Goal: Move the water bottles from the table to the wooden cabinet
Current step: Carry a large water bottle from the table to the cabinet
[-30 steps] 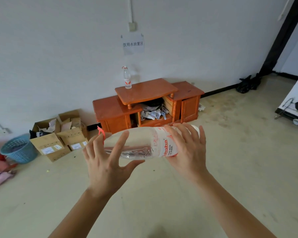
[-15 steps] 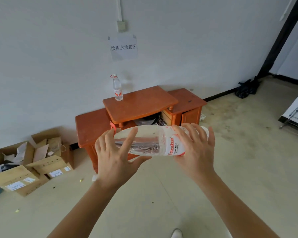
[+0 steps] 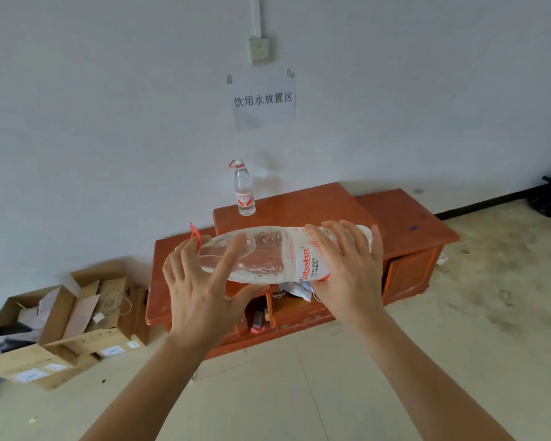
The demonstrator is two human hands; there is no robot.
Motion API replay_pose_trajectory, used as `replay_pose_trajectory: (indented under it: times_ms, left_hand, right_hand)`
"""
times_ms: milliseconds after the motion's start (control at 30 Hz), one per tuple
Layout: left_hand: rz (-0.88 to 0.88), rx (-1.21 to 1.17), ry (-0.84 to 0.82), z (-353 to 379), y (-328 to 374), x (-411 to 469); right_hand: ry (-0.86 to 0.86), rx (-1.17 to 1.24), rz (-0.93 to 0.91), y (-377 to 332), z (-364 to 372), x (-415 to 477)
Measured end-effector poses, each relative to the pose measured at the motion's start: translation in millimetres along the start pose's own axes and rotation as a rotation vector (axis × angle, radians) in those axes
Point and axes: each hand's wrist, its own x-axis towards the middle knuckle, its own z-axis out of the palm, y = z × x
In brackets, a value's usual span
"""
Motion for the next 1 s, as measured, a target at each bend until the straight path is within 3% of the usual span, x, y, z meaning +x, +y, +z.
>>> replay_pose_trajectory:
  times_ms: [333, 533, 733, 900, 1000]
  left_hand:
    - [-0.091, -0.016, -0.072, 173, -96, 122]
    - [-0.042, -0.07, -0.15, 268, -148, 234]
    - [-0.015, -0.175, -0.092, 349, -160, 319]
    - [-0.245, -0.388, -0.095, 431, -146, 339]
    - [-0.622, -0.631, -0.12, 481, -131, 344]
  right_hand:
    - [-0.093, 0.005, -0.103, 60, 190, 138]
    - [-0.158, -0.005, -0.029, 106, 288, 224]
    - [-0.135, 0.012, 0.061, 163, 349, 279]
    - [-0.16, 0.046, 0.075, 226, 426, 302]
    - [-0.234, 0.103, 0.118, 267, 487, 302]
